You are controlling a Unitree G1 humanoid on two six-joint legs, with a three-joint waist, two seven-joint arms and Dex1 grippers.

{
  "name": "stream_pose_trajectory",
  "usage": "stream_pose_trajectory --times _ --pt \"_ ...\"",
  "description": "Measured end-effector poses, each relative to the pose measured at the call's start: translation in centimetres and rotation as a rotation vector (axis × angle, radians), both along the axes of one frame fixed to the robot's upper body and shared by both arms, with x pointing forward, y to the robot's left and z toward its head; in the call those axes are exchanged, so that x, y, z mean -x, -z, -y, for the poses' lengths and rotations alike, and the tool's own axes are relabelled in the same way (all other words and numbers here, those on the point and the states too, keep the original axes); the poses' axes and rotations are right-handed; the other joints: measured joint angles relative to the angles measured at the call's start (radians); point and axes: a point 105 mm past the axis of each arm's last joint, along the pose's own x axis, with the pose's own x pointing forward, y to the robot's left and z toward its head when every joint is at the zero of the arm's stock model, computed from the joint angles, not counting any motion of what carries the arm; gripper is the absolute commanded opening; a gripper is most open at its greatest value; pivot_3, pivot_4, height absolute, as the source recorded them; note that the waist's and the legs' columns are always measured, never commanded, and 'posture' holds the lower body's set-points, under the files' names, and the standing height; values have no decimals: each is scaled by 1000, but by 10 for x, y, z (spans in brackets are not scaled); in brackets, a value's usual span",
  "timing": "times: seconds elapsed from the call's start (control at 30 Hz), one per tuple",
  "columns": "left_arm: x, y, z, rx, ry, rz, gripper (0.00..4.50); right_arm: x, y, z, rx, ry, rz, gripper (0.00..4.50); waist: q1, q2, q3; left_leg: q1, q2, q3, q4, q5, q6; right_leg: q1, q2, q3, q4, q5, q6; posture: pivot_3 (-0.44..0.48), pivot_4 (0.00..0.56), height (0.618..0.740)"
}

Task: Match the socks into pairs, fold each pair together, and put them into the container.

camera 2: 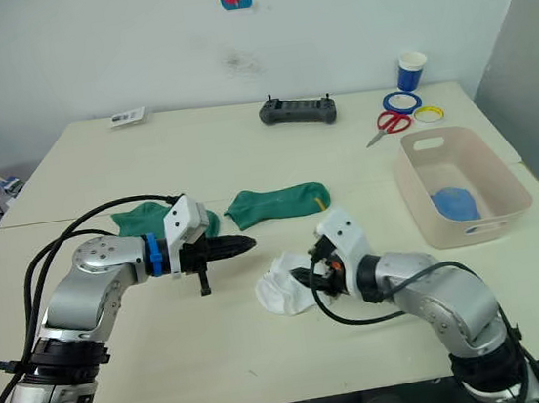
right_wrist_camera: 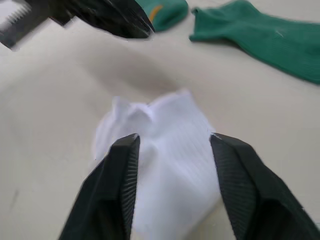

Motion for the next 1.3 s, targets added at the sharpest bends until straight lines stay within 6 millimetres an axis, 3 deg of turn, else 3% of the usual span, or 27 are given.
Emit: stream_pose_trajectory --times 0.13,0.17,0.37,0.53,0.73,0.97,1.3 --pt "9 4 22 -14 116 -11 0 5 9 -6 21 -19 10 103 -9 0 0 0 0 0 0 0 0 0 0 0 0 0 0 0 150 740" --pt "11 7 29 -16 143 -12 0 6 12 -9 22 -30 7 42 -11 0 0 0 0 0 0 0 0 0 0 1 1 0 0 0 150 740" --pt "0 44 47 -92 132 -1 0 6 35 -19 95 -70 -5 42 -11 -1 0 0 0 0 1 0 0 0 0 0 1 0 0 0 150 740" --pt "-10 60 30 -172 62 -13 0 11 41 -12 136 -82 8 42 -12 -1 0 0 0 0 1 0 0 0 1 0 0 0 0 0 150 740" --pt "-8 54 21 -166 80 -16 0 20 41 -9 127 -82 8 42 -11 -1 0 0 0 0 1 0 0 0 1 0 1 0 0 0 150 740" --pt "17 23 41 -105 255 14 0 18 31 -5 101 -60 27 42 -11 -1 0 0 0 0 1 0 0 0 0 0 1 0 0 0 150 740" --pt "12 64 18 -234 195 -22 0 18 32 -4 104 -49 16 42 -12 -1 0 0 0 0 1 0 0 0 1 1 1 0 0 0 150 740"
